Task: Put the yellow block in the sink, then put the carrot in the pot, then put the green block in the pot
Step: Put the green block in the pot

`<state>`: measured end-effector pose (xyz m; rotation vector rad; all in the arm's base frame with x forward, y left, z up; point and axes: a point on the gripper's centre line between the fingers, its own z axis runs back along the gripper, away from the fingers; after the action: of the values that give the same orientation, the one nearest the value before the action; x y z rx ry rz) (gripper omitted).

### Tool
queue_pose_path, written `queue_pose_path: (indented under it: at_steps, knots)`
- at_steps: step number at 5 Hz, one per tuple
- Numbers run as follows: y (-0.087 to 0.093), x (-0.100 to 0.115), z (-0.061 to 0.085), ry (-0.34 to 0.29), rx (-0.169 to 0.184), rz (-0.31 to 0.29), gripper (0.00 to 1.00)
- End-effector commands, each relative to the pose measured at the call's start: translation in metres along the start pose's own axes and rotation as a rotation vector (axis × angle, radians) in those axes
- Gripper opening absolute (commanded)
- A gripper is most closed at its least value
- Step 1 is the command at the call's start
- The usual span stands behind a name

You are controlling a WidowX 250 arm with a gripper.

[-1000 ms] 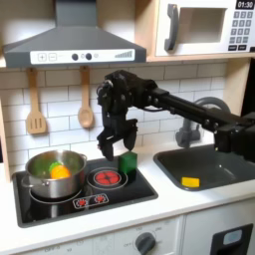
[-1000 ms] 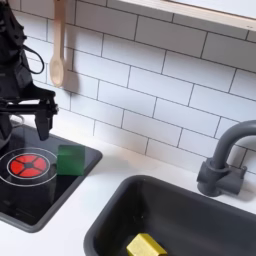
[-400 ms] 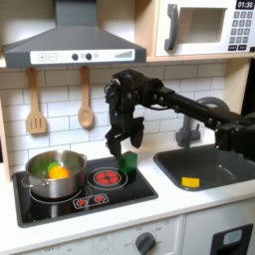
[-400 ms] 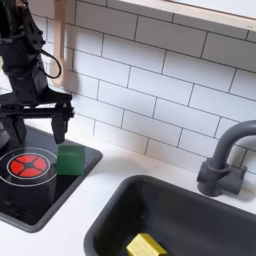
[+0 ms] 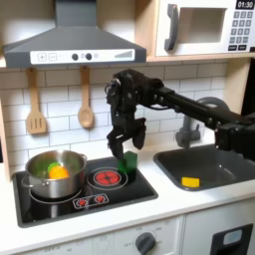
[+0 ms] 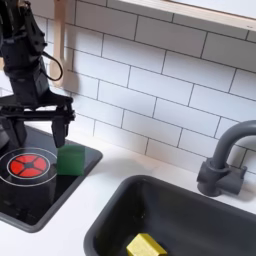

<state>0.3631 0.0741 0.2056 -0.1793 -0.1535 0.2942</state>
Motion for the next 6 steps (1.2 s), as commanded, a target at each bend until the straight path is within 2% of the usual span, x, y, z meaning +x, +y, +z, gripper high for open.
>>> queue_pose_path:
  at_steps: [1, 3, 5, 6]
  knots:
    - [0.000, 0.000, 0.000, 0.000, 0.000, 0.000, 1.00]
    - [0.000, 0.000, 0.000, 0.002, 0.000, 0.000, 1.00]
    - [-0.019, 0.005, -0.011, -0.006, -0.002, 0.002, 1.00]
    - [-0.028, 0.005, -0.021, 0.019, 0.002, -0.005, 1.00]
